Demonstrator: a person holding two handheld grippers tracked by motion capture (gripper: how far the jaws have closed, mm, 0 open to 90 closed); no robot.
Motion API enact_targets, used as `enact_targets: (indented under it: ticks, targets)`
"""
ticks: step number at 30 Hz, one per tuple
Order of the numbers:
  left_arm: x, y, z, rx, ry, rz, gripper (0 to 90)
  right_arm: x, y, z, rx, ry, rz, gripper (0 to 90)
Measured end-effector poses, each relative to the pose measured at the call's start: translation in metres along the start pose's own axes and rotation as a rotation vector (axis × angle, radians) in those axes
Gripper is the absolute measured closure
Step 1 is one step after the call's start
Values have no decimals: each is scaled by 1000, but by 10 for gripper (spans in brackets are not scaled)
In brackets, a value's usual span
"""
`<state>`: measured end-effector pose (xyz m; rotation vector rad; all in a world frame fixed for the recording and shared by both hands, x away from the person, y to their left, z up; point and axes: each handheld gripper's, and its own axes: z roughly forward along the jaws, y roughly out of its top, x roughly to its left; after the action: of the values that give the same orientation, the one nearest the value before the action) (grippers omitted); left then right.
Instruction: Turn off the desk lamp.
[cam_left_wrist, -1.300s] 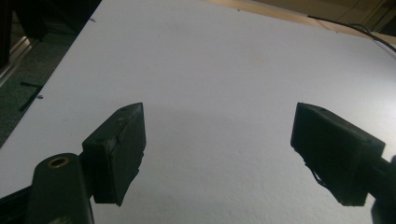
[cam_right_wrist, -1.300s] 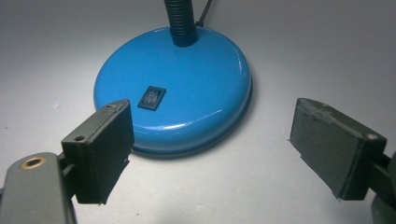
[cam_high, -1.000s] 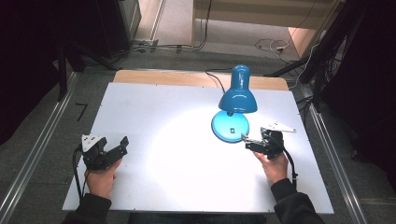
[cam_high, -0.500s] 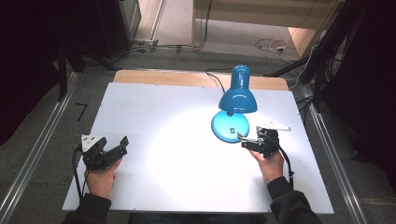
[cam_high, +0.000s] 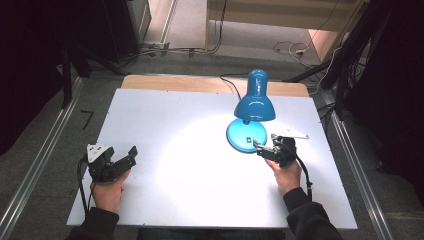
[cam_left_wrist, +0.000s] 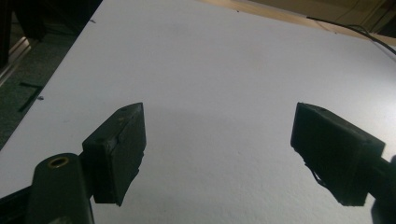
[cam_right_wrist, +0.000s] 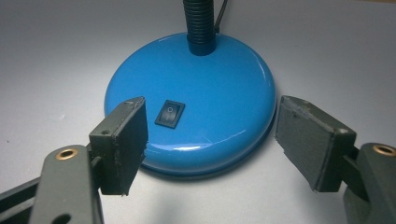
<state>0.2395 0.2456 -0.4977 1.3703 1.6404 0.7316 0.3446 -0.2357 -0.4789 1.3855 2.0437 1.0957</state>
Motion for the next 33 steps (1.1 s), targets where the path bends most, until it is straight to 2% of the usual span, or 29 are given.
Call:
enact_targets:
  ticks: [10, 20, 25, 30, 33]
  targets:
    - [0, 0, 0, 0, 0, -2, 186, 6, 2, 3, -10, 3, 9, 322]
    - [0, 0, 0, 0, -3, -3, 187, 11, 2, 7, -15, 1, 4, 445]
    - [1, 0, 0, -1, -4, -6, 187, 12, 2, 9, -17, 11, 2, 521]
    - [1, 0, 0, 0, -5, -7, 187, 12, 3, 11, -12, 37, 23, 606]
    - [1, 0, 0, 0, -5, -7, 187, 13, 4, 12, -9, 33, 20, 688]
